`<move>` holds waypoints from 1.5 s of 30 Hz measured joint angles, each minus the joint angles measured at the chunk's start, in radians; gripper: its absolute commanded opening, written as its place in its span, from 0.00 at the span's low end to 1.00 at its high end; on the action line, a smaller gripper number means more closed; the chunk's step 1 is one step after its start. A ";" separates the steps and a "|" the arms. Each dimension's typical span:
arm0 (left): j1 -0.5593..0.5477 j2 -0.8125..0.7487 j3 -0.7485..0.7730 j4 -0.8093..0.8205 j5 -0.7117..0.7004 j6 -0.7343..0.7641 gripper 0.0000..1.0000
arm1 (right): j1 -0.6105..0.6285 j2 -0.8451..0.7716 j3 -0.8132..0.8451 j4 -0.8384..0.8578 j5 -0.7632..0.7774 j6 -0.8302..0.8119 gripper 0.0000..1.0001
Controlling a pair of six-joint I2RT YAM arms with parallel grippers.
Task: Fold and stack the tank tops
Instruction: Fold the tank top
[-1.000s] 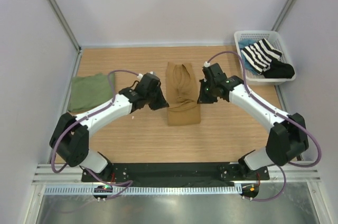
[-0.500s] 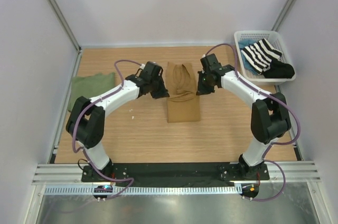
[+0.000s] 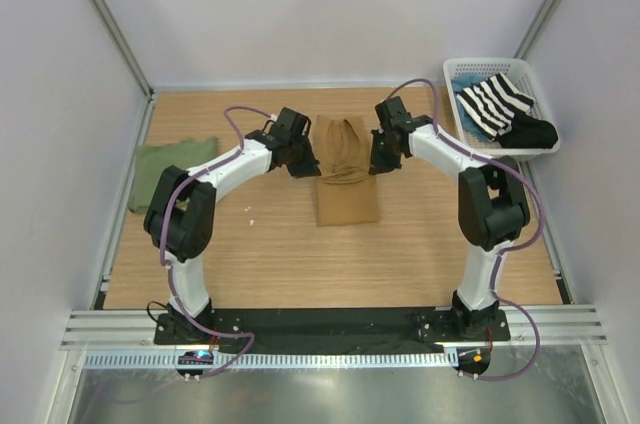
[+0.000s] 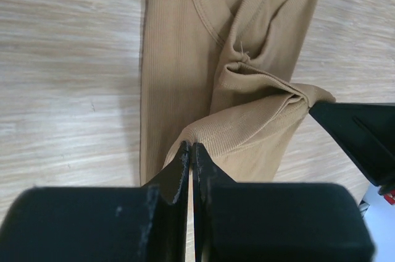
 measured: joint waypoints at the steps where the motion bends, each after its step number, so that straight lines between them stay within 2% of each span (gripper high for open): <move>1: 0.003 0.017 0.011 0.000 0.001 0.000 0.02 | -0.005 0.024 0.008 0.003 0.000 0.000 0.02; 4: 0.015 0.079 0.056 0.000 0.008 0.006 0.21 | -0.016 0.104 0.046 0.020 -0.003 0.001 0.18; 5: 0.018 0.102 0.074 0.000 0.013 0.008 0.27 | -0.019 0.130 0.057 0.029 -0.005 0.003 0.34; 6: 0.025 0.125 0.090 0.002 0.018 0.009 0.41 | -0.021 0.152 0.065 0.041 -0.007 0.008 0.41; 9: 0.045 0.159 0.102 0.010 0.034 0.008 0.55 | -0.026 0.176 0.068 0.058 -0.008 0.010 0.59; 16: 0.072 0.074 0.060 0.021 0.013 0.022 0.59 | -0.027 0.072 0.016 0.119 0.013 0.011 0.66; 20: 0.070 -0.041 0.004 0.032 0.009 0.029 0.59 | -0.027 -0.059 -0.048 0.142 0.021 0.011 0.67; 24: 0.045 -0.151 -0.085 0.057 0.007 0.035 0.59 | -0.027 -0.181 -0.127 0.163 0.008 0.006 0.58; 28: -0.034 -0.212 -0.216 0.086 0.000 0.031 0.59 | -0.027 -0.272 -0.275 0.191 -0.027 0.007 0.60; 34: -0.140 -0.222 -0.372 0.099 0.000 0.005 0.60 | -0.027 -0.312 -0.442 0.183 -0.090 0.010 0.60; 45: -0.187 -0.183 -0.383 0.164 -0.012 -0.029 0.56 | -0.027 -0.318 -0.558 0.247 -0.188 0.024 0.47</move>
